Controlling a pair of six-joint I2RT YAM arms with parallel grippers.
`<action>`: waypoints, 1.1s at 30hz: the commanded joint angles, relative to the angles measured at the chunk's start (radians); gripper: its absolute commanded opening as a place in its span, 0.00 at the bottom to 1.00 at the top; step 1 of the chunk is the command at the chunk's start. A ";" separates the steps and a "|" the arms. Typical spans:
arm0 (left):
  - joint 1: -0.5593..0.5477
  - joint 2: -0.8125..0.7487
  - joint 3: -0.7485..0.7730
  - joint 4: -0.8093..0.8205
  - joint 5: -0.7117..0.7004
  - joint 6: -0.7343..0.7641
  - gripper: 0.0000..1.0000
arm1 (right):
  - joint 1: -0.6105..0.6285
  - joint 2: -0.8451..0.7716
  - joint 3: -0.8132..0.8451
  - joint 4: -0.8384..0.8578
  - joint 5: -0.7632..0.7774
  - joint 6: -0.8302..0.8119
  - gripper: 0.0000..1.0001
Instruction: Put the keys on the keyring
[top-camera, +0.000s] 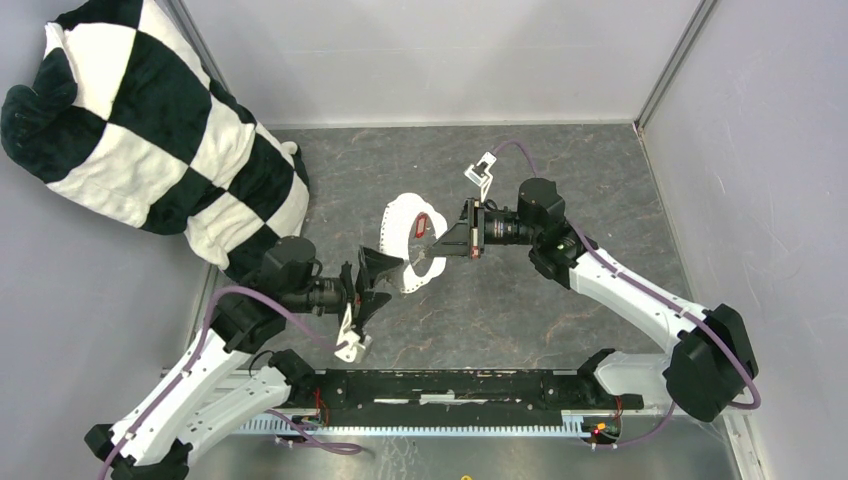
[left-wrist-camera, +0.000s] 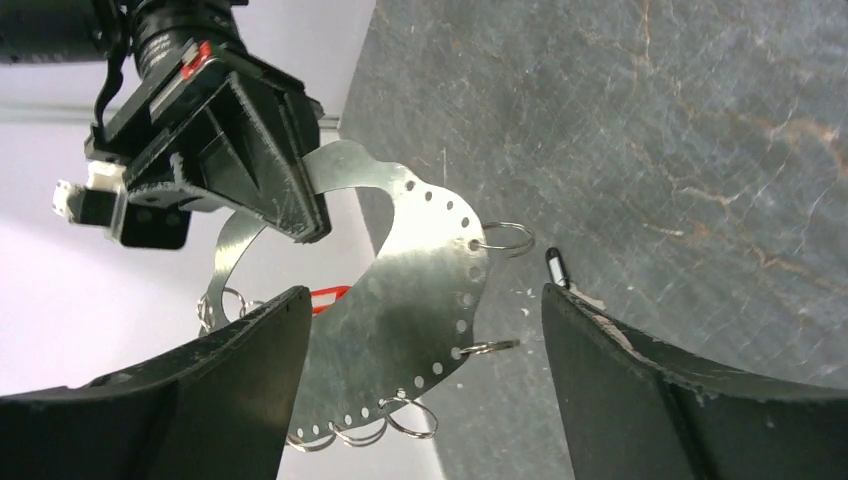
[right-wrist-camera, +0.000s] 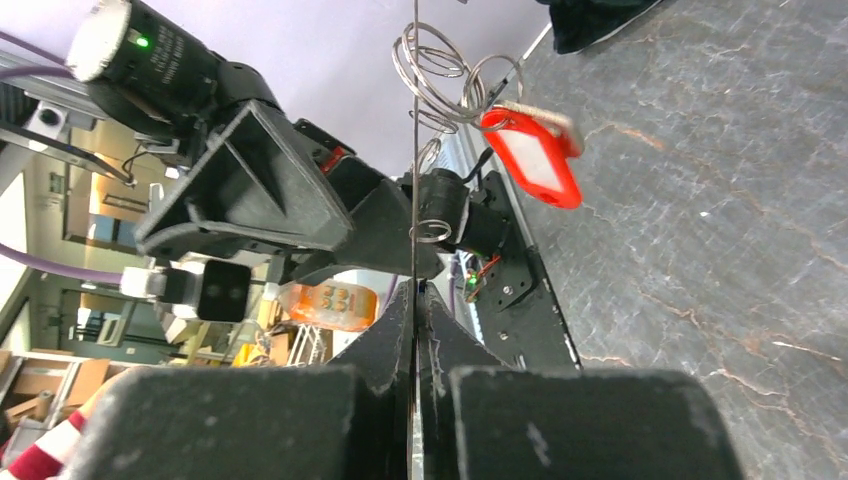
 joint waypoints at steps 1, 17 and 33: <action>-0.001 -0.027 -0.072 0.013 0.014 0.280 0.87 | -0.005 0.001 0.017 0.082 -0.035 0.061 0.00; -0.001 -0.164 -0.337 0.470 -0.003 0.500 0.43 | -0.004 0.005 -0.018 0.014 -0.028 0.057 0.00; -0.001 -0.158 -0.197 0.462 0.091 -0.110 0.02 | -0.020 0.023 0.147 -0.256 -0.047 -0.250 0.48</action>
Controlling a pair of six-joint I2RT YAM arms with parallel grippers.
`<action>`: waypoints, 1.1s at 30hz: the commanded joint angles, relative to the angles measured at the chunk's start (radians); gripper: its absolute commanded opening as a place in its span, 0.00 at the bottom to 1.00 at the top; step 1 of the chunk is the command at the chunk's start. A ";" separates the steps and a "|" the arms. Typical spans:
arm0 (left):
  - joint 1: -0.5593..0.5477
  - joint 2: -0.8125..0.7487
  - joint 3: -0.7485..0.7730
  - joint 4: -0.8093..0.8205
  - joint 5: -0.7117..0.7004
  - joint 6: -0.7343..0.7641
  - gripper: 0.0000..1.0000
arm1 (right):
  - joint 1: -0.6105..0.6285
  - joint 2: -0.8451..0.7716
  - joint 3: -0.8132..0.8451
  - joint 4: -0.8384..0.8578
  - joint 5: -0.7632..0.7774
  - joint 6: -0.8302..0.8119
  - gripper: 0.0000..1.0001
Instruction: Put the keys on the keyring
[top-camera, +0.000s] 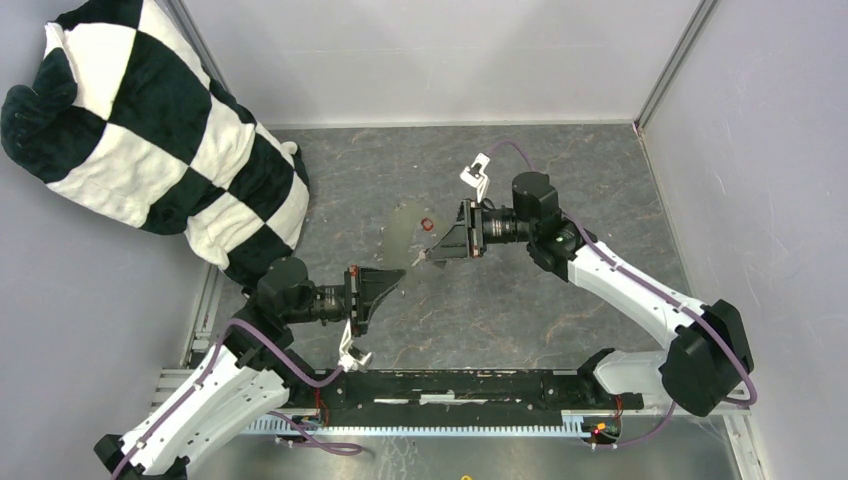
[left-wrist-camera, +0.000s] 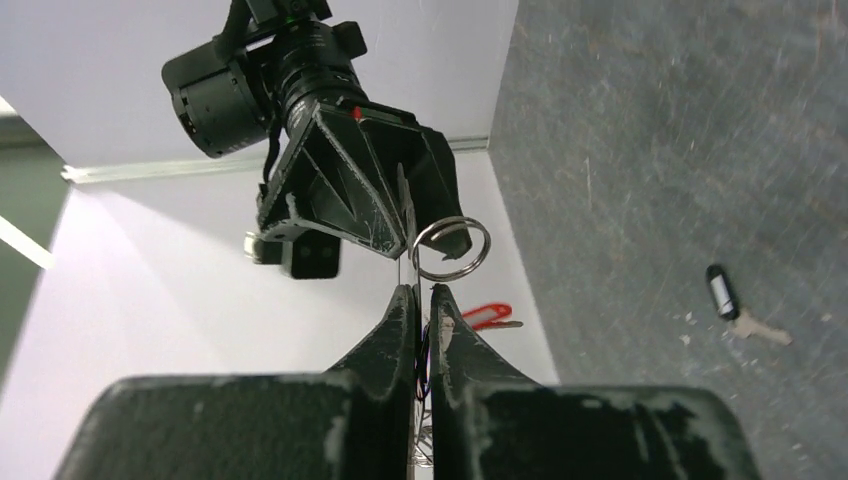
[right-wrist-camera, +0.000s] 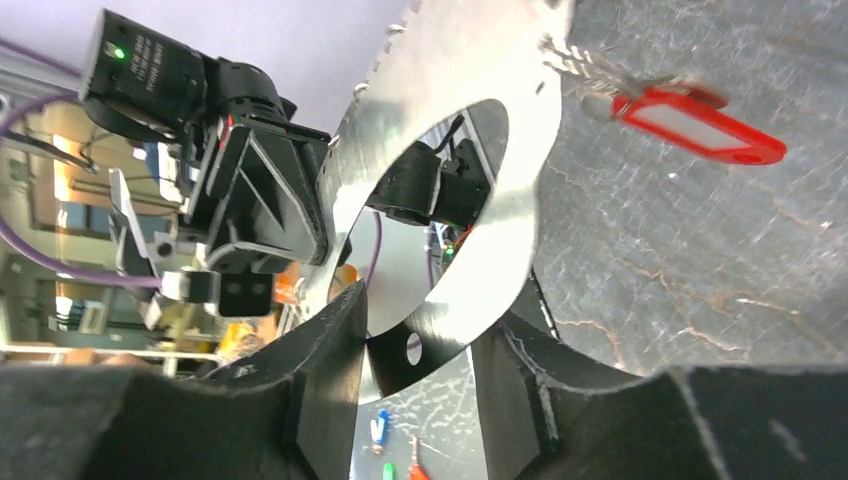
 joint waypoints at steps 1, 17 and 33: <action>-0.001 0.003 0.107 0.049 0.041 -0.442 0.02 | -0.012 -0.011 0.129 -0.158 -0.015 -0.225 0.50; -0.001 0.225 0.393 -0.241 0.160 -0.962 0.02 | -0.026 -0.233 0.295 -0.589 0.173 -1.074 0.98; -0.002 0.306 0.514 -0.285 0.236 -1.093 0.02 | 0.268 -0.217 0.226 -0.414 0.136 -1.249 0.92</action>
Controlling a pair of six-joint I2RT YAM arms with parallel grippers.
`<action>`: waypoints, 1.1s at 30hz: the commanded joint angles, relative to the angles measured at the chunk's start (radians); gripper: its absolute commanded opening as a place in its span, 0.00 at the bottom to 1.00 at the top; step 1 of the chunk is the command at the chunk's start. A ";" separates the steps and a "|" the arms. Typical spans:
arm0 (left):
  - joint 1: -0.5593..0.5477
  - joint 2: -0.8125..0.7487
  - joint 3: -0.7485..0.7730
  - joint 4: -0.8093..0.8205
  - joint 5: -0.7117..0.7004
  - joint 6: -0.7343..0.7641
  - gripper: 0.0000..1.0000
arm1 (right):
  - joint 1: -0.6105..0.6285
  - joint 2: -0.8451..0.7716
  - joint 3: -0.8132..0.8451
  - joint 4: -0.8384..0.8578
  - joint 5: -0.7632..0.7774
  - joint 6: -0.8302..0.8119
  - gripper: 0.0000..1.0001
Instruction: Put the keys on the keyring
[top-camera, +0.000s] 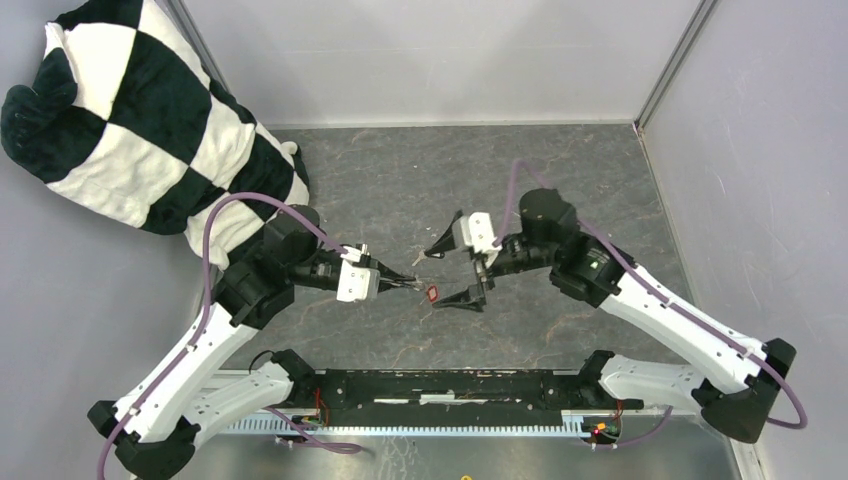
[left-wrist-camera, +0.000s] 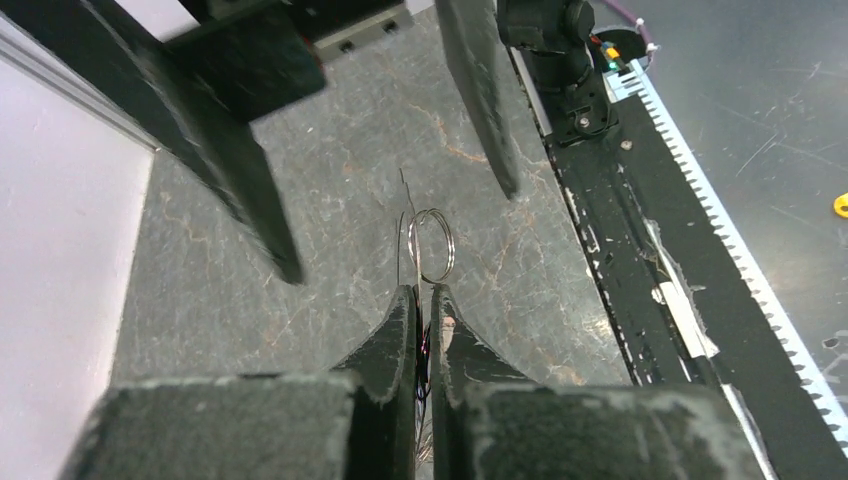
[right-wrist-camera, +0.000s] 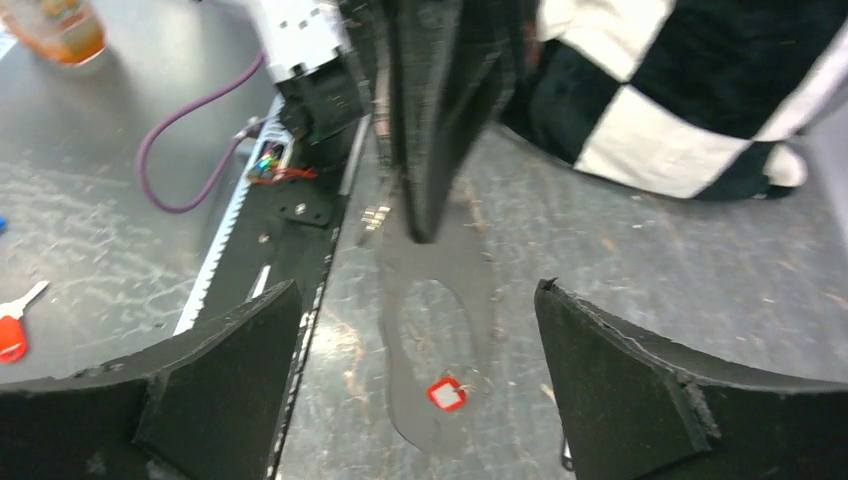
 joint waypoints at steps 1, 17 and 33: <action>0.001 0.002 0.064 0.014 0.057 -0.073 0.02 | 0.069 0.009 0.044 -0.037 0.091 -0.079 0.89; 0.001 -0.021 0.030 0.130 -0.182 -0.053 0.80 | 0.109 -0.051 -0.009 0.041 0.354 0.104 0.00; 0.000 -0.203 -0.244 0.443 -0.330 0.446 0.79 | 0.209 0.144 0.162 0.017 0.866 0.484 0.00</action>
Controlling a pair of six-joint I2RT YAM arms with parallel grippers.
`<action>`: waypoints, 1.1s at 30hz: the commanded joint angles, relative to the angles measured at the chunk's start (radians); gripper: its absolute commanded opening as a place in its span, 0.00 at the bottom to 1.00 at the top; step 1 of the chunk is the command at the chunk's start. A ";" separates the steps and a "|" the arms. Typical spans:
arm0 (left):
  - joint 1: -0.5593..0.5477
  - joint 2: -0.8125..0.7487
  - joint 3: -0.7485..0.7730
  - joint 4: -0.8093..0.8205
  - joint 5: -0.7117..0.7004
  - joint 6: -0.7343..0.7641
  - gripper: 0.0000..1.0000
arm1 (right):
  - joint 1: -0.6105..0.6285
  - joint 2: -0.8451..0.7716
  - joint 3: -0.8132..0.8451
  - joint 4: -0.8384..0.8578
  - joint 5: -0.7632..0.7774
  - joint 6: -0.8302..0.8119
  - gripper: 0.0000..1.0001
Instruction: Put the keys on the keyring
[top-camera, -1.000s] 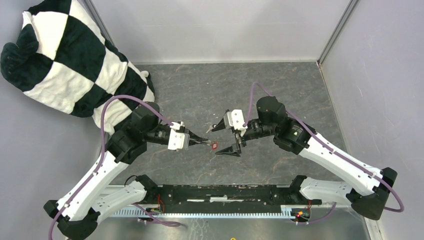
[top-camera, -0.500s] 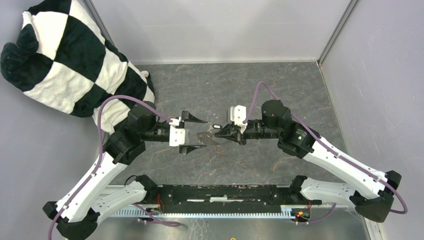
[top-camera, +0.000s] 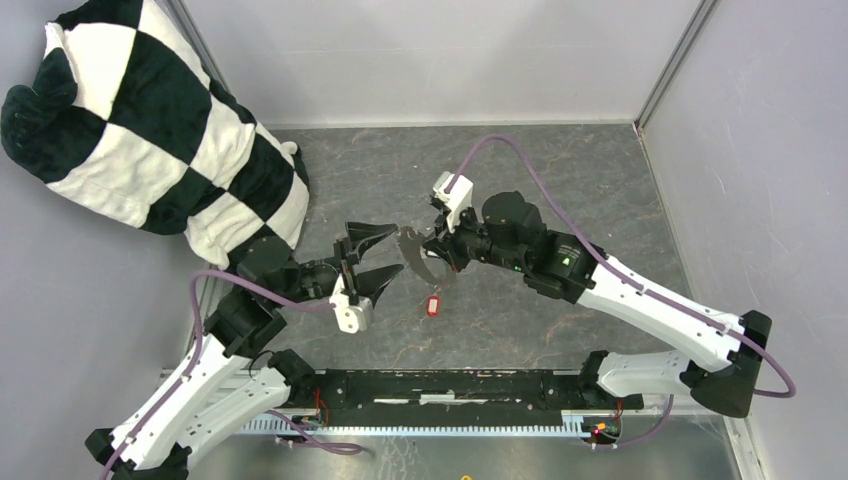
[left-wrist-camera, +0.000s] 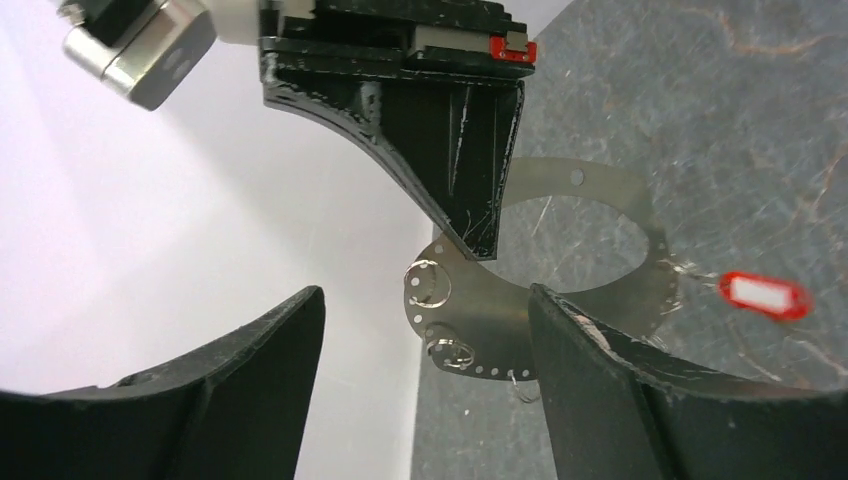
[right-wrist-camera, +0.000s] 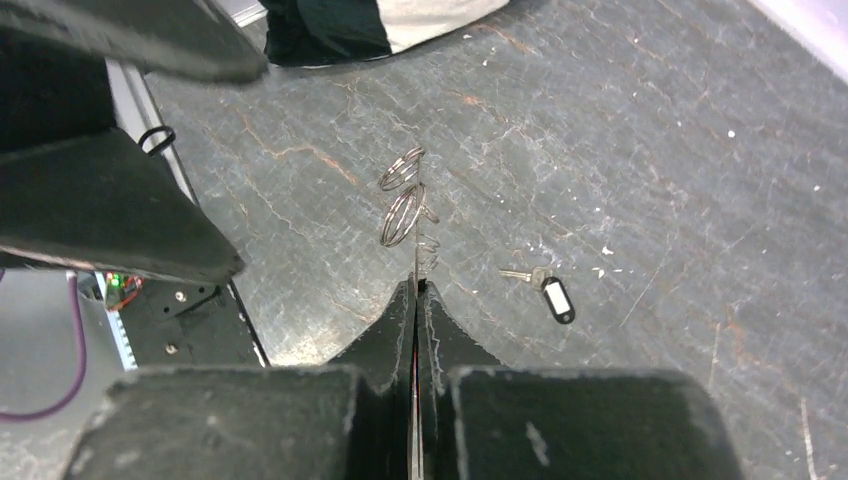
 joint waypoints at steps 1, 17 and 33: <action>-0.005 -0.019 -0.067 0.141 -0.040 0.166 0.77 | 0.056 0.024 0.075 0.079 0.158 0.120 0.00; -0.010 -0.035 -0.178 0.368 -0.211 0.174 0.48 | 0.181 0.108 0.146 0.100 0.336 0.108 0.00; -0.011 -0.030 -0.120 0.176 -0.155 0.158 0.23 | 0.223 0.091 0.143 0.103 0.398 0.087 0.00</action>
